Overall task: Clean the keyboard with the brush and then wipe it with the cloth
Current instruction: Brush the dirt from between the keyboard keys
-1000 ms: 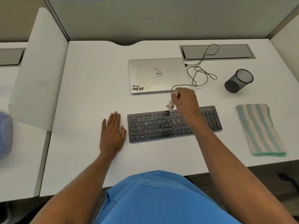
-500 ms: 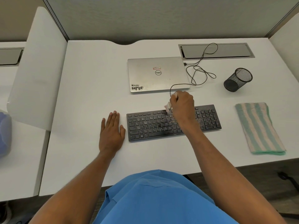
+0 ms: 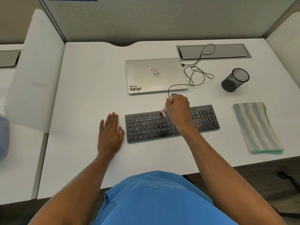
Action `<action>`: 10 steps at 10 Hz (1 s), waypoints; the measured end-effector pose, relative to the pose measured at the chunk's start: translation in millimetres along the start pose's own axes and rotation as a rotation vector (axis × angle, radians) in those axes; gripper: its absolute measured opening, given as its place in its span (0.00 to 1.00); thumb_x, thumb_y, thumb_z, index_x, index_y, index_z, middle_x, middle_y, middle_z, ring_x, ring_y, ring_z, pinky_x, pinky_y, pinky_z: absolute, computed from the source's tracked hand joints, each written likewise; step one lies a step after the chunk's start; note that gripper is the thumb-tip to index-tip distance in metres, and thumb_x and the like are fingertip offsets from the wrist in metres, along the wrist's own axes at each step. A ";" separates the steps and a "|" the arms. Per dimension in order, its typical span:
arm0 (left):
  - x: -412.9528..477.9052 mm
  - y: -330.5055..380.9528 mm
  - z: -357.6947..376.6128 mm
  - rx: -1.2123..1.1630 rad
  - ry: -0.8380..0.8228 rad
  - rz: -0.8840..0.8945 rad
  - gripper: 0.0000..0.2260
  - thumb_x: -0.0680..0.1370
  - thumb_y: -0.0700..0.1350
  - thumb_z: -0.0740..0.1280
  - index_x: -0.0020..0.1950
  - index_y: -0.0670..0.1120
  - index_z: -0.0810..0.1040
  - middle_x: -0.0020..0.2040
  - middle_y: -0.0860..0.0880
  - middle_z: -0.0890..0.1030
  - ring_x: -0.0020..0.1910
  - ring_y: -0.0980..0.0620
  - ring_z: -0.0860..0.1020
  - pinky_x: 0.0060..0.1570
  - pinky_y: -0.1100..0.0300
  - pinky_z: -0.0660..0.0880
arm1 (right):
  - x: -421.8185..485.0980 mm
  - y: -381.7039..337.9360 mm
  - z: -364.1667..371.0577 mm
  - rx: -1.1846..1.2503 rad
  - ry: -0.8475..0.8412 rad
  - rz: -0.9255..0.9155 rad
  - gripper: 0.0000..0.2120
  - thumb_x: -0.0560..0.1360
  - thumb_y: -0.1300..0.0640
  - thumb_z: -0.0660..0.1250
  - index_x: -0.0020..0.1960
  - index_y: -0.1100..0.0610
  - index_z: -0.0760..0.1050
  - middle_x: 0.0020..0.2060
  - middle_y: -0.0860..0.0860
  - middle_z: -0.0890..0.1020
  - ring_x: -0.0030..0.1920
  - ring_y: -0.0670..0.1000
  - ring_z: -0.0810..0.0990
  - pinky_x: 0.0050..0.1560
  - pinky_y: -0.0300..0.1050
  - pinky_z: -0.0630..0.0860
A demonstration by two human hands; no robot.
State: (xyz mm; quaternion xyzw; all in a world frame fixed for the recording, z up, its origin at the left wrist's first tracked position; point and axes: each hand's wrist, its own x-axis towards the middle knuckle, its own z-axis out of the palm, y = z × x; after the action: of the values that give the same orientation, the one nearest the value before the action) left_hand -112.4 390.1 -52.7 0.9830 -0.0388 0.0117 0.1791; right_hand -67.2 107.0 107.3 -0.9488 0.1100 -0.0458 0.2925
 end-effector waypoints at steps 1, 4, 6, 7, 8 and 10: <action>0.3 0.3 -0.4 0.000 0.004 0.001 0.30 0.84 0.52 0.50 0.85 0.43 0.60 0.85 0.47 0.60 0.85 0.52 0.54 0.84 0.48 0.45 | -2.1 -1.3 -0.4 -0.003 0.017 -0.007 0.16 0.81 0.57 0.62 0.35 0.62 0.72 0.32 0.55 0.78 0.34 0.57 0.79 0.35 0.56 0.78; -0.3 0.1 -1.0 0.005 -0.002 0.002 0.30 0.84 0.52 0.51 0.85 0.43 0.59 0.85 0.47 0.59 0.85 0.51 0.54 0.84 0.48 0.46 | -3.6 1.2 -2.4 -0.055 -0.042 0.030 0.14 0.81 0.60 0.63 0.38 0.64 0.75 0.33 0.57 0.81 0.31 0.50 0.78 0.35 0.49 0.79; 0.7 -0.2 -0.6 0.003 0.007 0.003 0.30 0.84 0.52 0.50 0.85 0.42 0.61 0.85 0.46 0.60 0.85 0.51 0.55 0.84 0.47 0.47 | -3.2 -0.9 -4.5 0.004 0.019 -0.003 0.17 0.81 0.59 0.62 0.34 0.60 0.71 0.30 0.54 0.79 0.33 0.55 0.80 0.34 0.53 0.79; 0.6 -0.6 -0.6 0.007 0.007 0.001 0.30 0.84 0.52 0.51 0.85 0.42 0.61 0.85 0.47 0.60 0.85 0.52 0.55 0.84 0.47 0.47 | -4.9 -2.2 -3.7 -0.005 0.031 -0.008 0.18 0.81 0.58 0.62 0.33 0.59 0.70 0.30 0.54 0.78 0.33 0.56 0.79 0.33 0.53 0.77; 0.8 0.2 -0.7 0.005 0.009 0.002 0.30 0.84 0.52 0.51 0.85 0.42 0.61 0.85 0.46 0.60 0.85 0.51 0.55 0.84 0.47 0.47 | -7.5 0.5 -1.5 -0.040 0.005 -0.017 0.18 0.81 0.57 0.62 0.33 0.58 0.69 0.31 0.55 0.78 0.34 0.56 0.79 0.33 0.53 0.77; 0.8 -1.2 -0.2 0.012 0.005 0.000 0.30 0.84 0.51 0.51 0.85 0.42 0.60 0.85 0.47 0.60 0.85 0.52 0.54 0.84 0.48 0.46 | -2.1 5.3 -10.0 0.032 0.015 0.008 0.16 0.80 0.60 0.62 0.34 0.61 0.72 0.31 0.54 0.80 0.33 0.54 0.81 0.32 0.52 0.79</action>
State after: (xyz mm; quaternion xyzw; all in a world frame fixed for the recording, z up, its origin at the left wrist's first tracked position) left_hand -111.5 391.2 -53.0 0.9840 -0.0382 0.0142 0.1732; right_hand -71.8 97.7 112.5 -0.9433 0.1152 -0.0533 0.3069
